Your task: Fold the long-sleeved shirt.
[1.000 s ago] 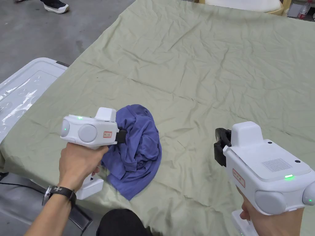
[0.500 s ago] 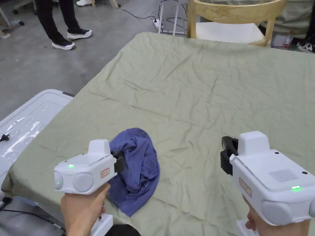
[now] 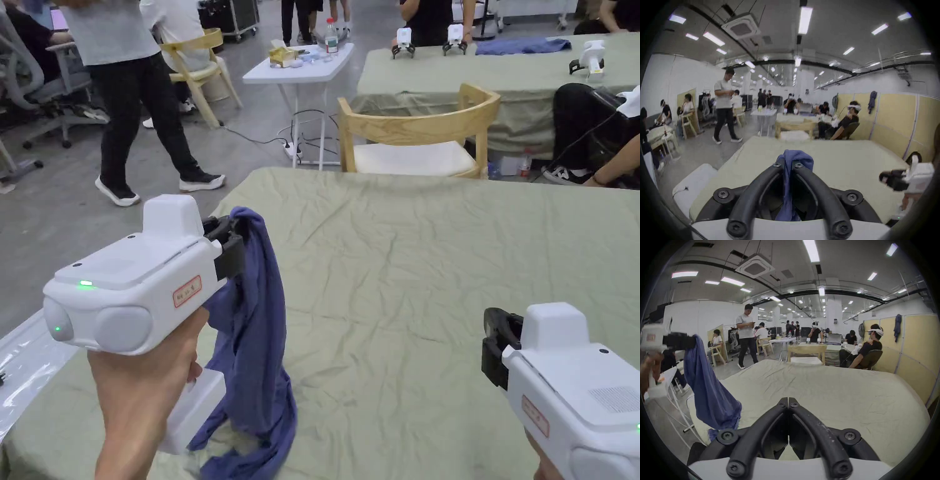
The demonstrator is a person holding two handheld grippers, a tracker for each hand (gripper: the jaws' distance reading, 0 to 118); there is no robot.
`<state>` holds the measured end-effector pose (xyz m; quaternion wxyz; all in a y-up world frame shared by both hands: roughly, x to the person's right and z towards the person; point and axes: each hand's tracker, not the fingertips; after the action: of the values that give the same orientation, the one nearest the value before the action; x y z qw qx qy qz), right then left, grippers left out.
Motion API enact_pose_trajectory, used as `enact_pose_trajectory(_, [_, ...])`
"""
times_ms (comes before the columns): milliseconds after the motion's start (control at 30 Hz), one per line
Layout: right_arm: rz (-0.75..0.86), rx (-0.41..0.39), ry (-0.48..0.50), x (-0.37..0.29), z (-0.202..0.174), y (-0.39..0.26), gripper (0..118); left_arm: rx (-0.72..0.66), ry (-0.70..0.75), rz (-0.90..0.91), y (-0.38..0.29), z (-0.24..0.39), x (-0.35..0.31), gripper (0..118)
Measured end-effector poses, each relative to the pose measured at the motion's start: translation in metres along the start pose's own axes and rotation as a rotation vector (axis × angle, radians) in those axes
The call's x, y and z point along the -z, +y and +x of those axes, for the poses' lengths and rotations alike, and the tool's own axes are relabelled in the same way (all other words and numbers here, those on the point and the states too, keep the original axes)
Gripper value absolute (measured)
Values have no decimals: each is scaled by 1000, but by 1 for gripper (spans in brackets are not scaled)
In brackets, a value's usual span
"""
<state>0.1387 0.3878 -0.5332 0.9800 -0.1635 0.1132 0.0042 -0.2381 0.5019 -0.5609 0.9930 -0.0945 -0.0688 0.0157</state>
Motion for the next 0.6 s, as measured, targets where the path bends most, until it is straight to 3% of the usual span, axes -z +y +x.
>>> enact_pose_trajectory(267, [60,70,-113,-42,46,2,1,66,-106,167,91,56,-6,7])
enact_pose_trajectory(600, [102,144,-259,-84,111,-5,1,59,-309,164,111,138,22,7])
